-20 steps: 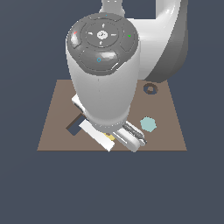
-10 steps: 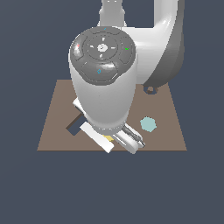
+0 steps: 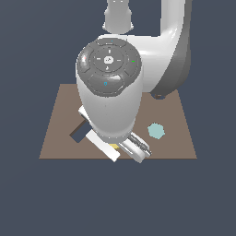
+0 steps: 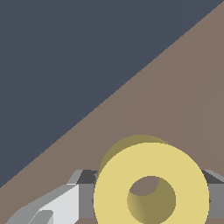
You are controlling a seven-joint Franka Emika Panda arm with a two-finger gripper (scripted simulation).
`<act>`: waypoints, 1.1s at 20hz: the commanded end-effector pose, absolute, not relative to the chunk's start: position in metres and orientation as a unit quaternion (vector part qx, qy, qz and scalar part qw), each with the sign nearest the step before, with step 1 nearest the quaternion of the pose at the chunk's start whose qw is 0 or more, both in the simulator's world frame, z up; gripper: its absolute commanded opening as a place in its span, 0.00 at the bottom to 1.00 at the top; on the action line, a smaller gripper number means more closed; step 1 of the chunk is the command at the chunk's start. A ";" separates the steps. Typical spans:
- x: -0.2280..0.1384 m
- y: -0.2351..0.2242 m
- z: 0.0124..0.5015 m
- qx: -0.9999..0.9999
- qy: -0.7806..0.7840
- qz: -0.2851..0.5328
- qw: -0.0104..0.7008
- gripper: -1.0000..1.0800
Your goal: Insert a designated object into the corresponding slot on a board.
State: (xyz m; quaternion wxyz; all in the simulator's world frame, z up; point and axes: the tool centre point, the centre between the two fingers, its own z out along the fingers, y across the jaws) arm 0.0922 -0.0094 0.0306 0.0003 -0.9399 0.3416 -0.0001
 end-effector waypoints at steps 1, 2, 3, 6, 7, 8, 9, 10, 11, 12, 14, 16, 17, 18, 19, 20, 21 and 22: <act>0.092 -0.010 0.030 -0.940 0.342 0.000 0.000 0.00; 0.092 -0.010 0.030 -0.940 0.342 0.000 0.000 0.00; 0.092 -0.010 0.030 -0.940 0.342 0.000 0.000 0.00; 0.092 -0.009 0.031 -0.940 0.342 0.000 0.000 0.00; 0.092 -0.009 0.031 -0.940 0.341 0.000 0.000 0.00; 0.092 -0.009 0.031 -0.941 0.340 0.000 0.000 0.00; 0.092 -0.008 0.031 -0.941 0.337 0.000 0.000 0.00; 0.092 -0.007 0.031 -0.943 0.334 0.000 0.000 0.00; 0.093 -0.005 0.031 -0.944 0.330 0.000 0.000 0.00; 0.093 -0.004 0.031 -0.946 0.324 0.000 0.000 0.00; 0.093 0.001 0.031 -0.950 0.311 0.000 0.000 0.00; 0.093 0.007 0.031 -0.956 0.294 0.000 0.000 0.00; 0.094 0.010 0.031 -0.959 0.283 0.000 0.000 0.00; 0.094 0.014 0.031 -0.962 0.272 0.000 0.000 0.00; 0.093 0.018 0.032 -0.966 0.260 0.000 0.000 0.00; 0.093 0.022 0.032 -0.969 0.247 0.000 0.000 0.00; 0.093 0.027 0.032 -0.973 0.233 0.000 0.000 0.00; 0.092 0.032 0.032 -0.976 0.217 0.000 0.000 0.00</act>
